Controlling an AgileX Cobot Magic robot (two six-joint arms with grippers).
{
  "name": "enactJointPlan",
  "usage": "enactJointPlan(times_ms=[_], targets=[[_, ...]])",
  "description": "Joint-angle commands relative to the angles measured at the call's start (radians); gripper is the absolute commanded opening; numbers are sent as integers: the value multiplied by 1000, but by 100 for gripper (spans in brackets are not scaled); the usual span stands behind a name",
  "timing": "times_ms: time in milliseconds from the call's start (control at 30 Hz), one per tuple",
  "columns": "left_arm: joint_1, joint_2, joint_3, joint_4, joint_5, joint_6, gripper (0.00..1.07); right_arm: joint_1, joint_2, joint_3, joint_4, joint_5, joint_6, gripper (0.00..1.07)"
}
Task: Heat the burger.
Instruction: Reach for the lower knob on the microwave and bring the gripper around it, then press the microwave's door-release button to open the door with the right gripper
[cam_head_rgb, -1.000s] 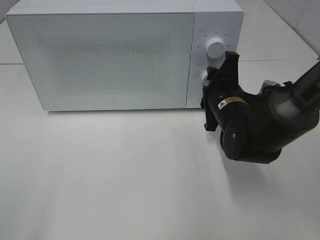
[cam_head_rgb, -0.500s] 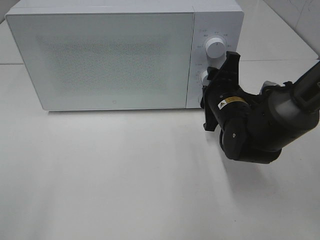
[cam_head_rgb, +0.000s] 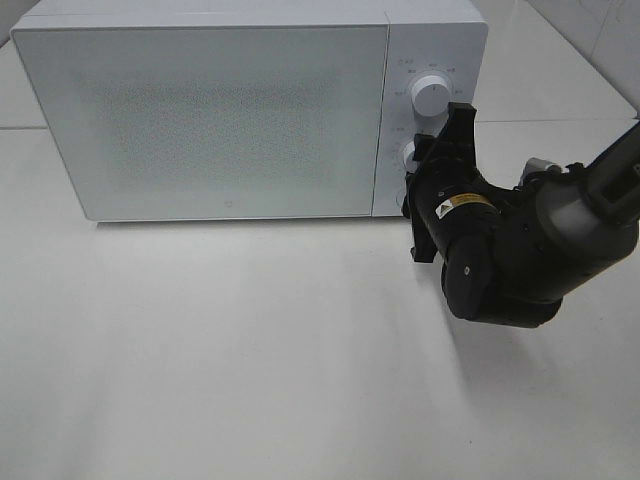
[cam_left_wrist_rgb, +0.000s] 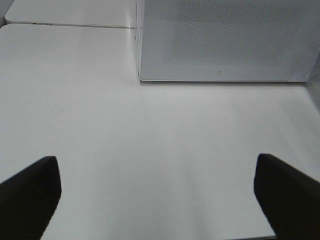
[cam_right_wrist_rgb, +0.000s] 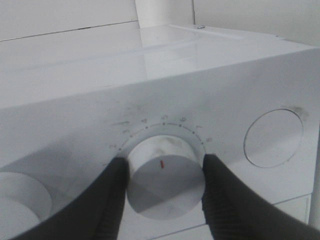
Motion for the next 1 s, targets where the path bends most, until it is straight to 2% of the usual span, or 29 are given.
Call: enactJointPlan(times_ms=[33,100,200,233,267,300,367,500,733,1000], targets=[[2,-22,2,-9,-7,-4,98,2,-7,-37,-92,-217,-28,23],[2,-22,2,-9,-7,-4,98,2,-7,-37,-71,-217,-29,40],[2,-22,2,-9,-7,-4,98,2,-7,-37,-66,-217,-35,45],[2,-22,2,-9,-7,-4,98,2,-7,-32,-53,-217,-75,56],[2,-22,2,-9,-7,-4,98,2,-7,-30,-34,-217,-114,60],[2,-22,2,-9,-7,-4,98,2,-7,-30,-34,-217,-114,60],[2,-22,2,-9,-7,-4,98,2,-8,-25,-30,-213,-130,78],[2,-22,2,-9,-7,-4,98,2,-9,-25,-32,-208,-139,81],[2,-22,2,-9,-7,-4,98,6,-10,-19,-67,-185,-165,79],[2,-22,2,-9,-7,-4,98,14,-101,64,-167,77,-343,76]])
